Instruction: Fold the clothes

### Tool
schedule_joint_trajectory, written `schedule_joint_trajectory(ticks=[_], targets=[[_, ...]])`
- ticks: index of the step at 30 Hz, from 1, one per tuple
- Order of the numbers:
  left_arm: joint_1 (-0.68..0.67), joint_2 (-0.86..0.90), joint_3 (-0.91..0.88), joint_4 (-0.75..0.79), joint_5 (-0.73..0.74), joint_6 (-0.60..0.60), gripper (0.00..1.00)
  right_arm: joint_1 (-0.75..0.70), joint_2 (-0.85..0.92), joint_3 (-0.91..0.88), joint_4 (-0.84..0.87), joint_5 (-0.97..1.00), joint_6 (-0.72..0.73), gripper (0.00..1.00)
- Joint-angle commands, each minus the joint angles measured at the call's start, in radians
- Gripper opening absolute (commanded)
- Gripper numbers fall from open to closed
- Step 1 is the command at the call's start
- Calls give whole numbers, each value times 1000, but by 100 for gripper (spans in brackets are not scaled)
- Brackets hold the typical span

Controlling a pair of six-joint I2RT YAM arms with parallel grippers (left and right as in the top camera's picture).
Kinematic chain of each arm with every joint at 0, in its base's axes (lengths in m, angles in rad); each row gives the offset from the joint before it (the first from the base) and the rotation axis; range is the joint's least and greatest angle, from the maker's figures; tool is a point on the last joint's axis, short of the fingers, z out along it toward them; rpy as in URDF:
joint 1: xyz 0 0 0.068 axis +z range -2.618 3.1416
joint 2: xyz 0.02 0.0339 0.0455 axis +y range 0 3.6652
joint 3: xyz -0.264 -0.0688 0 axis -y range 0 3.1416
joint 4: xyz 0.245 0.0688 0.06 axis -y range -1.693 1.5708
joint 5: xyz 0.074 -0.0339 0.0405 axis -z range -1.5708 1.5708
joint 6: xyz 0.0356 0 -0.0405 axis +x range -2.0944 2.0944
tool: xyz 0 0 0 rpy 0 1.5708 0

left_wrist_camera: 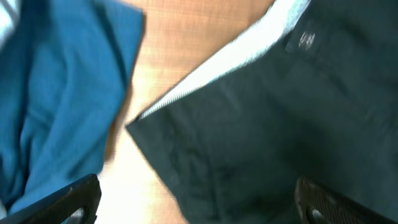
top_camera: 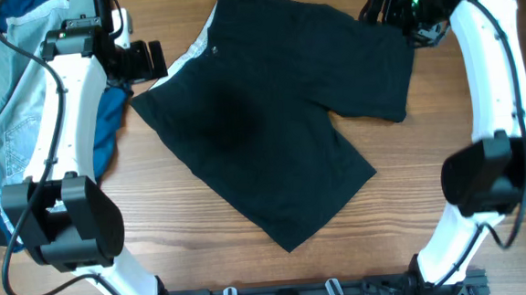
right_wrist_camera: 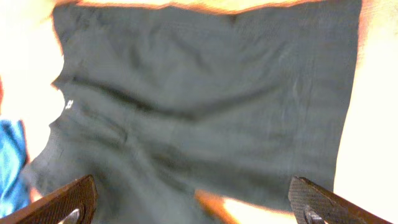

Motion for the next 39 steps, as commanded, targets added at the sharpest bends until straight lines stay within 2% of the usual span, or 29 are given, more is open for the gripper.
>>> schedule_joint_trajectory(ticks=[1,4,8,15,17,18,19,20,21,22,25,33,39], targets=[[21,35,3,-48,-19,31,100,22,-11,6,-99,-23,-25,100],[53,36,3,-48,-26,-9,100,59,-11,-45,-166,-22,-25,100],[112,36,3,-28,-25,-87,100,128,-11,-161,-170,53,0,100],[179,36,3,-18,-25,-108,100,287,-11,-453,-15,144,53,99],[178,36,3,-19,-25,-98,100,315,-11,-496,7,144,53,96],[175,36,3,-19,-25,-89,100,333,-11,-518,14,144,51,88],[172,36,3,-18,-25,-86,100,346,-11,-534,21,144,48,73],[171,36,3,-16,-25,-86,100,359,-11,-547,26,144,49,51],[171,36,3,-16,-25,-86,100,370,-11,-559,35,144,50,24],[171,36,3,-17,-25,-86,100,382,-11,-574,51,144,50,11],[169,36,3,-25,-24,-87,100,405,-8,-690,183,136,61,9],[138,36,3,-30,-24,-86,100,365,-2,-810,306,137,103,7],[97,36,3,-33,-25,-86,100,319,0,-887,397,142,106,15]])
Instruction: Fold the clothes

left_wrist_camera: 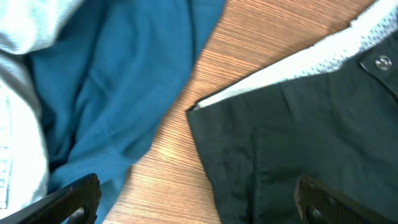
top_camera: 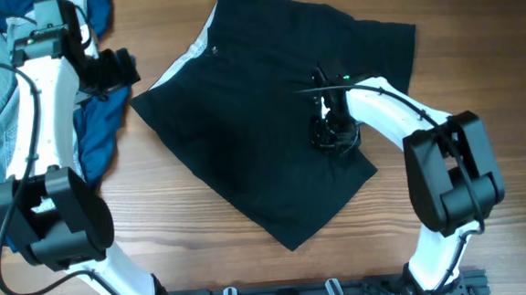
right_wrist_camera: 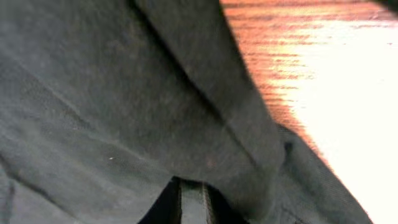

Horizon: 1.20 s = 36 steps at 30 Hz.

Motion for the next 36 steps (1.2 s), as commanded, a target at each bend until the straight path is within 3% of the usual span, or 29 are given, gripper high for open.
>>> schedule_joint_trajectory(ticks=[1,12,19,21,22,23,27,32,36], targets=[[-30,9,3,-6,-6,3,100,-46,24,-56,32,34,19,15],[-71,9,3,-50,-6,5,100,-332,24,-63,220,44,-51,15],[-103,9,3,-77,-6,6,100,-407,24,-5,323,29,-93,21],[-114,9,3,-85,-6,8,100,-411,24,55,279,-32,-144,26],[-121,9,3,-86,-2,26,100,-411,23,90,241,-64,-171,46],[-127,9,3,-84,-3,36,100,-410,19,133,187,-81,-170,59],[-140,9,3,-102,2,55,100,-407,-65,247,21,-140,-163,68],[-161,9,3,-185,25,51,100,-407,-308,259,-127,-141,-59,73],[-185,9,3,-239,27,-124,100,-407,-463,258,-256,-66,39,74]])
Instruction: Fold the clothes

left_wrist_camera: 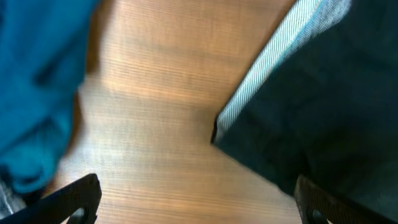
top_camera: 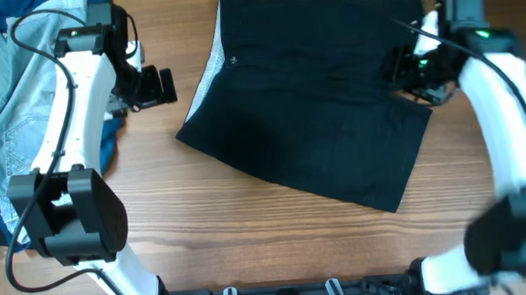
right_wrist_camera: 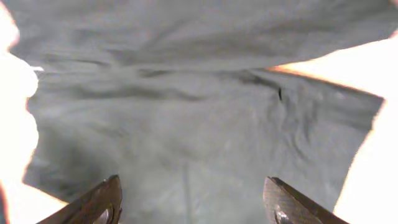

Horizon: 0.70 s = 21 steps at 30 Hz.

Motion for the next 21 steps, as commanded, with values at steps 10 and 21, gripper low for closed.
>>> schedule_joint_trajectory(ticks=[10,21], targets=[[-134,9,-164,226,32,-595,98,4,-225,-66,-267,234,396,68],[-173,9,-434,443,26,-833,85,4,-219,-230,-257,217,527,62]])
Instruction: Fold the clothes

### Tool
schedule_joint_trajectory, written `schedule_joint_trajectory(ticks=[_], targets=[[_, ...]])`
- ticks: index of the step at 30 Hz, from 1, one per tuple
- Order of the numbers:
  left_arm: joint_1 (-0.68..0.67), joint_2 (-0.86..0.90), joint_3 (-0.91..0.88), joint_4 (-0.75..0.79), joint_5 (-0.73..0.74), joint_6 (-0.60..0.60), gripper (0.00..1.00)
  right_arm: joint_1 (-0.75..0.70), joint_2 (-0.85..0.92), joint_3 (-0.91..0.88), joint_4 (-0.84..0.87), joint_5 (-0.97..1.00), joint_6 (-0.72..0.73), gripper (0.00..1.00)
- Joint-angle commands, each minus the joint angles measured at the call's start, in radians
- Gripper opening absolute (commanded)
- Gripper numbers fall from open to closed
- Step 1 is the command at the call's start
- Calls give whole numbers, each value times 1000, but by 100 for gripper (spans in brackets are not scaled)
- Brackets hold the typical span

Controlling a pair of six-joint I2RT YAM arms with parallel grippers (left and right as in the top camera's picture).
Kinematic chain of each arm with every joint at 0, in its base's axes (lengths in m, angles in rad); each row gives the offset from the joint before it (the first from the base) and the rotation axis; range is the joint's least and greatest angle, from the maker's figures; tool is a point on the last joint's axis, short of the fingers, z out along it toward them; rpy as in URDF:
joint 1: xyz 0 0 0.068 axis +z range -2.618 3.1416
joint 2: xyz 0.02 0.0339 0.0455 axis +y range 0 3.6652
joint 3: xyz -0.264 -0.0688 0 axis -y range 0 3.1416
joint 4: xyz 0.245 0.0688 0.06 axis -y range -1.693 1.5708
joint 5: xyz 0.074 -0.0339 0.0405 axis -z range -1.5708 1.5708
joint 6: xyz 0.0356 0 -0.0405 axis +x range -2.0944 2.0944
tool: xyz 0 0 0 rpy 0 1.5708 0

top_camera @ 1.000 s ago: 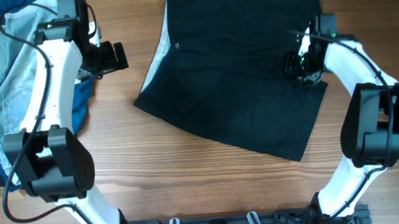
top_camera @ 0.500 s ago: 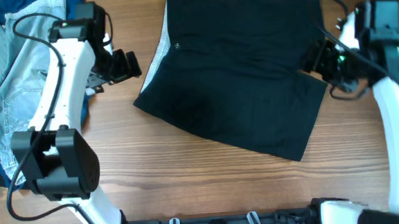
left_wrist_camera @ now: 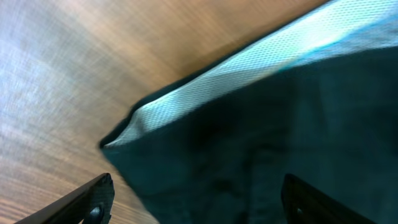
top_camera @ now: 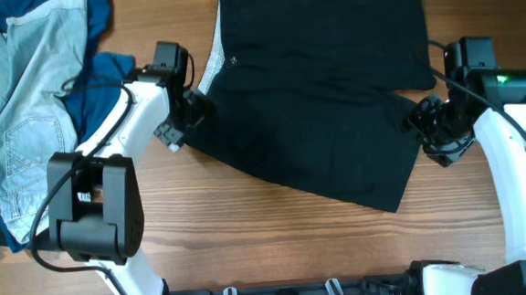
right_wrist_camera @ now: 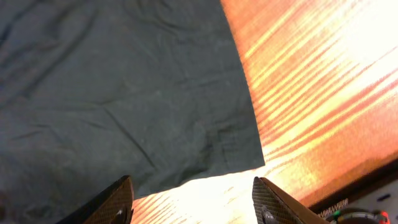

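Black shorts (top_camera: 315, 99) lie flat on the wooden table (top_camera: 250, 231), doubled into a slanted rectangle with the pale waistband lining (left_wrist_camera: 249, 68) showing along the left edge. My left gripper (top_camera: 189, 111) is low at the lower left waistband corner, open (left_wrist_camera: 199, 205), with dark cloth (left_wrist_camera: 261, 137) between its spread fingers. My right gripper (top_camera: 424, 124) is at the right hem, open (right_wrist_camera: 193, 205). It hovers over the hem corner (right_wrist_camera: 242, 149) and bare wood, holding nothing.
A heap of other clothes lies at the far left: pale denim jeans (top_camera: 18, 98) on a blue garment (top_camera: 98, 71). A black rail runs along the table's front edge. Bare wood lies in front of and to the right of the shorts.
My left gripper went from the bare wood left of the shorts to the waistband's lower left corner. My right gripper shifted from the upper right of the shorts down along the right hem.
The shorts first lay spread out diagonally, legs apart, with both grippers open at the far corners. Then my right gripper was down on the cloth near the middle. By the last moment the shorts were doubled into a rectangle; both grippers now stand open at its edges.
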Motion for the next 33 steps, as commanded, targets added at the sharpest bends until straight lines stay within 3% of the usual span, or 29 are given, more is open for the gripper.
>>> schedule_joint_trajectory(ticks=[1,8,10,11,14,16,20,25,28,33], targets=[[2,9,-61,25,-3,-98,85,4,0,-25,2,9,54,62],[2,10,-187,203,-21,-97,83,38,0,-63,21,-2,59,61],[2,9,-214,266,-46,-97,77,52,0,-74,35,-5,61,61],[3,9,-222,291,-69,-97,71,63,0,-84,47,-9,61,61],[3,9,-222,323,-129,-97,38,95,0,-108,58,-9,61,60],[4,9,-222,333,-156,-97,4,123,0,-124,61,-16,62,57],[23,3,-222,309,-157,-109,4,163,0,-143,60,-37,111,52],[98,-50,-222,141,-156,-409,4,235,0,-227,113,-87,141,50],[121,-74,-222,101,-157,-422,4,283,0,-293,167,-148,142,52],[107,-76,-222,91,-153,-418,4,352,0,-383,185,-215,140,63]])
